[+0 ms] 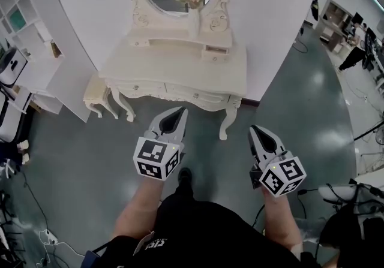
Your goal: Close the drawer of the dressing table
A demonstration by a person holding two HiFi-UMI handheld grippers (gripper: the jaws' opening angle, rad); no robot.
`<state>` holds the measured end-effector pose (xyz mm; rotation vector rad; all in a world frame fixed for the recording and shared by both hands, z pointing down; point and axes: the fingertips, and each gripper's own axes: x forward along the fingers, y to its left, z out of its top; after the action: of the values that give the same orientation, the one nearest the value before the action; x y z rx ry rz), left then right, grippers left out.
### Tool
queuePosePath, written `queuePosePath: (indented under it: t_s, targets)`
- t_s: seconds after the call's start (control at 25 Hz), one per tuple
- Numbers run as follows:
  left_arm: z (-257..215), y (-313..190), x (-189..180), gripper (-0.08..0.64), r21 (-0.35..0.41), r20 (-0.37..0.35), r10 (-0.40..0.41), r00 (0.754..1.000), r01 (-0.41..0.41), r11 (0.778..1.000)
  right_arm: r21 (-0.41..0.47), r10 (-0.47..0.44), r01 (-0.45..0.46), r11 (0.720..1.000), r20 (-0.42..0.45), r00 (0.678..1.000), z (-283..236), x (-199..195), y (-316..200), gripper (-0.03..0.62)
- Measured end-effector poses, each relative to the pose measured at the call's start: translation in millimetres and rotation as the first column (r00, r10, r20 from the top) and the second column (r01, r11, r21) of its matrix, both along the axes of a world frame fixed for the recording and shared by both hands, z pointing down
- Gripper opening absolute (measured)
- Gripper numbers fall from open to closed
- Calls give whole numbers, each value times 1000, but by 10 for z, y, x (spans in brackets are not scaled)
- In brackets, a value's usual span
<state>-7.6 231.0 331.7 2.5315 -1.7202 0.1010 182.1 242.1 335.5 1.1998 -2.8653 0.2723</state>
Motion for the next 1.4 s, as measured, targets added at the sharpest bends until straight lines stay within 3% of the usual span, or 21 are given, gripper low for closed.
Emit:
queuePosePath:
  t_s: [0.4, 0.92, 1.4]
  targets:
    - [58, -1036, -403, 5, -12, -1, 38, 999, -38, 999, -32, 22, -23, 999, -27, 999, 93, -454, -980, -6]
    - [186, -1781, -1046, 5, -25, -38, 78, 996, -79, 997, -60, 18, -23, 998, -89, 996, 118, -1257, -1758, -6]
    - [381, -2214, -1124, 5, -79, -52, 88, 995, -92, 993, -75, 27, -33, 997, -79, 997, 183, -1312, -2223, -6]
